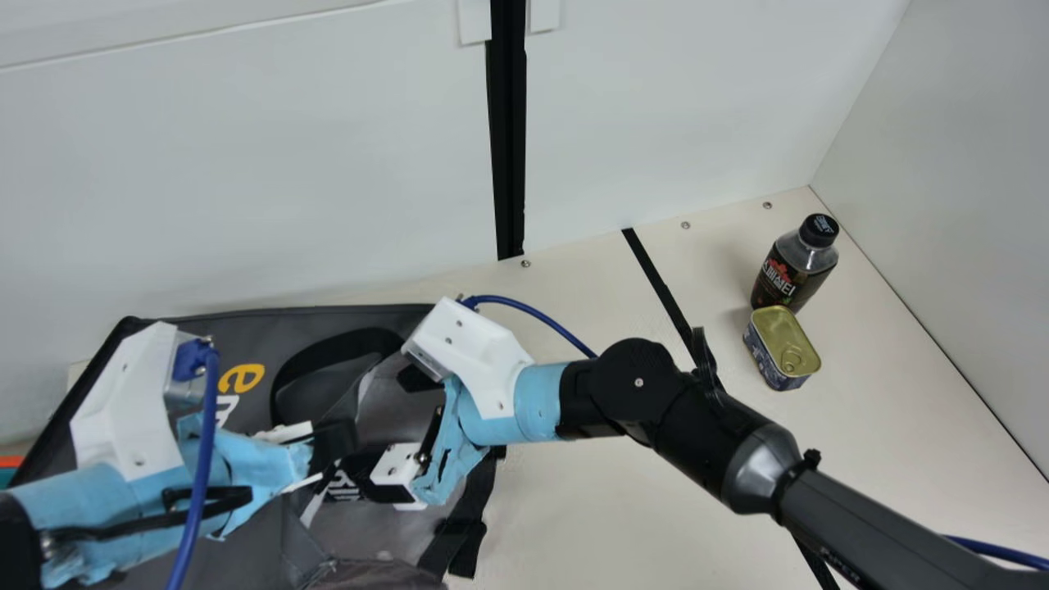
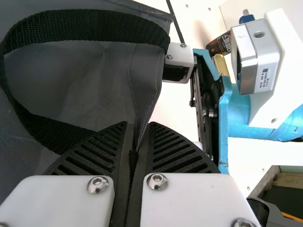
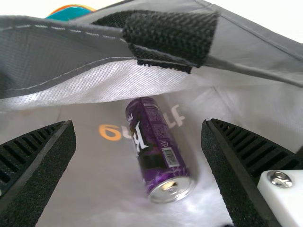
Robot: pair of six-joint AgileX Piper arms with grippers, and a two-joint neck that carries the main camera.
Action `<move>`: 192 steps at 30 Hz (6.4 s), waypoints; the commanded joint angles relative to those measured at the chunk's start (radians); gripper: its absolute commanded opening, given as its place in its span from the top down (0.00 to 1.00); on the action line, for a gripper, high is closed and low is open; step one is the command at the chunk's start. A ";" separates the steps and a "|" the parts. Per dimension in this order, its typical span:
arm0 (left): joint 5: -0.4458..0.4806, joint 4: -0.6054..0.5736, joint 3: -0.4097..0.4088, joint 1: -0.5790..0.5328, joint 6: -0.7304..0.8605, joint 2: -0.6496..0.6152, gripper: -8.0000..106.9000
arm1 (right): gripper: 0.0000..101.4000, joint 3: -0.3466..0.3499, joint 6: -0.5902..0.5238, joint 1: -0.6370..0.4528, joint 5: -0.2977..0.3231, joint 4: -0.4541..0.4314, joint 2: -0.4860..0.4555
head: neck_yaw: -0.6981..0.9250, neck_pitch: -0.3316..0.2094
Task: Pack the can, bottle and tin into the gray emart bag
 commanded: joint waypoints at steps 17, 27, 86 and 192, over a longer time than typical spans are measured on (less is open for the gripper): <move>0.000 0.000 0.000 0.000 0.000 0.000 0.84 | 0.10 0.026 0.113 -0.042 0.008 -0.127 -0.104 | -0.002 -0.023; 0.000 0.000 0.000 0.000 0.000 0.000 0.84 | 0.10 0.035 0.192 -0.089 0.031 -0.229 -0.177 | -0.002 -0.023; 0.000 0.000 0.000 0.000 0.000 0.000 0.84 | 0.10 0.017 0.627 -0.397 0.160 -0.810 -0.511 | -0.002 -0.023; 0.000 0.000 0.000 0.000 0.000 0.000 0.84 | 0.10 -0.172 1.069 -0.672 0.593 -1.419 -0.719 | -0.002 -0.023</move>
